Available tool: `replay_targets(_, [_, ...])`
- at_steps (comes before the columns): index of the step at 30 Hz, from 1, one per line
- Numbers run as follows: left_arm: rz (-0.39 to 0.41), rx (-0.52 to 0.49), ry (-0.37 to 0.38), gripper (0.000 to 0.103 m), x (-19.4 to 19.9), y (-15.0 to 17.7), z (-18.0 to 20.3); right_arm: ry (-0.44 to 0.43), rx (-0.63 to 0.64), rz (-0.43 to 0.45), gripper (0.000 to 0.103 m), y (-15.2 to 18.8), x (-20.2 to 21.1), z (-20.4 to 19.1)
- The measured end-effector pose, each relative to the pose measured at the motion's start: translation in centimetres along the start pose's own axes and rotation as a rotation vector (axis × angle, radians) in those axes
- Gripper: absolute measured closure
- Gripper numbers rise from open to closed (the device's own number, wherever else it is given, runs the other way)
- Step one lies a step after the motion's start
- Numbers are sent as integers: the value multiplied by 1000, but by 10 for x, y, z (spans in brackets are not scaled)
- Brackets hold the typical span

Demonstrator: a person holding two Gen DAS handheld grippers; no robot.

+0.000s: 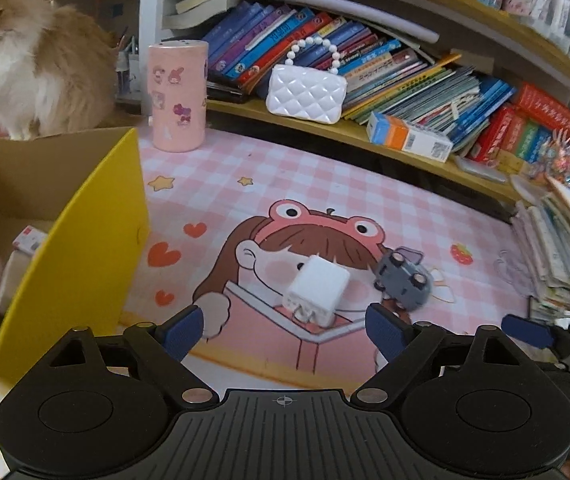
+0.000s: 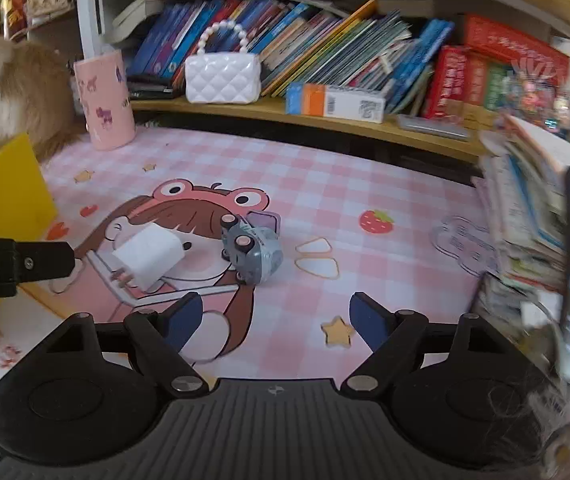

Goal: Organize objects
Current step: 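Grasp the white charger plug with the left tool while the right tool grasps the grey toy truck, then carry the charger with the left tool while the right tool carries the truck to the box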

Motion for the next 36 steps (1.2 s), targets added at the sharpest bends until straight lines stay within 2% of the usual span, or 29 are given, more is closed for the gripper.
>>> replay_targets(5, [-14,-15,-46,19,-25,-7,0,-52,33,-5,23,-13,-37,-3])
replay_targets(11, [-27,-7,-44,19,-37,-11,3,-54,54,-17,27,-28,-73,-3])
replay_targets(13, [-32,-11,-38,19,-41,-12,6,-73,48,-24,33,-31,-81,-3])
replay_targets(14, [-37,-15,-37,19,-43,-11,7,-82,48,-29,43,-31,-85,-2])
replay_targets(15, [-41,-17,-38,19,-45,-11,8,-102,46,-34,60,-31,-87,-2])
replay_targets(16, [-45,-19,-43,19,-47,-10,9,-108,42,-32,63,-31,-87,-1])
replay_targets(19, [-50,-25,-46,23,-52,-11,13,-25,18,15,63,-33,-74,13])
replay_targets(22, [-70,-45,-39,27,-63,-9,21,16,-21,50,63,-34,-54,29])
replay_targets(28, [-81,-134,-69,30,-87,-1,37,7,-48,56,63,-30,-19,37])
replay_targets(31, [-81,-178,-83,40,-94,4,41,7,-57,49,62,-26,-4,38])
replay_targets(33, [-78,-171,-70,50,-97,5,41,3,-76,40,63,-22,3,40])
replay_targets(36, [-78,-173,-53,52,-97,5,41,7,-88,33,63,-17,12,40])
Point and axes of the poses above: each gripper's, at about its wrist camera, not at the fingertips, and x roughly against the way its jaws point, z to its right, y to its underside, the point moved 9 cm from there along -x, roughly the way its jaws point, and after that the axes turned 2 degrees about -y, right-handed, at the moved point
